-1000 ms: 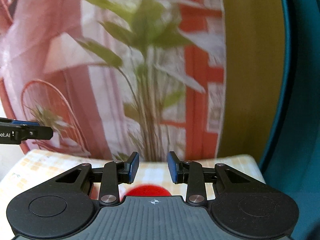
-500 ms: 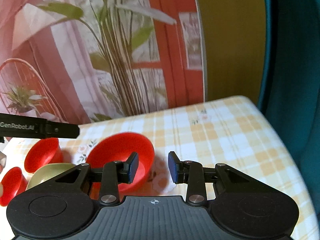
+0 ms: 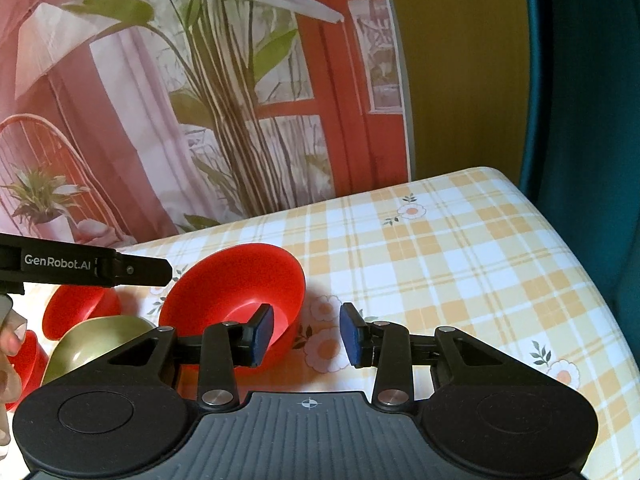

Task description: Organize plates and bowls

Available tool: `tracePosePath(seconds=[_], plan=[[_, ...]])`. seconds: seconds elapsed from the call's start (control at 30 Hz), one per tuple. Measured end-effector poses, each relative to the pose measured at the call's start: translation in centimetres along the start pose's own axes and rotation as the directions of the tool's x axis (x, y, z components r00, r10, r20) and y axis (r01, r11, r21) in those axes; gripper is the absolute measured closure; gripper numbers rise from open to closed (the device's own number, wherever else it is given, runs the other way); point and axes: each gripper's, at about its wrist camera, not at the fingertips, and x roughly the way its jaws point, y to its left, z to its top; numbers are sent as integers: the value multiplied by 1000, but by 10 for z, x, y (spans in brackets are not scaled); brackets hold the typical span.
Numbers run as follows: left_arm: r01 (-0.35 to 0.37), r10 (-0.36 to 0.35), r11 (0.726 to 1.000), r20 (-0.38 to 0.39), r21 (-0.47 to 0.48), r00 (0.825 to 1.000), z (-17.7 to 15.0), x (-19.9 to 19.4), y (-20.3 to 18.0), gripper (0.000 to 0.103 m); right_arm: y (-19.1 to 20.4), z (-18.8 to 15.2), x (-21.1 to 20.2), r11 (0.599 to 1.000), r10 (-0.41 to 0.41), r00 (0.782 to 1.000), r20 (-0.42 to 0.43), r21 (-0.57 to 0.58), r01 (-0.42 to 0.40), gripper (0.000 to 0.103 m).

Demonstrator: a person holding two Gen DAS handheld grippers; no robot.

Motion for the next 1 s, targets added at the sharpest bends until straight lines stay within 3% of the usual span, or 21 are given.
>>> tracePosePath(seconds=[0.53, 1.0], plan=[[3, -3, 1000, -8, -12, 1000, 1, 2, 4, 51, -8, 1, 0, 1000, 0, 1000, 15, 9, -1, 69], [18, -17, 1000, -72, 18, 997, -8, 23, -2, 51, 2, -7, 15, 999, 25, 1000, -7, 26, -25, 69]])
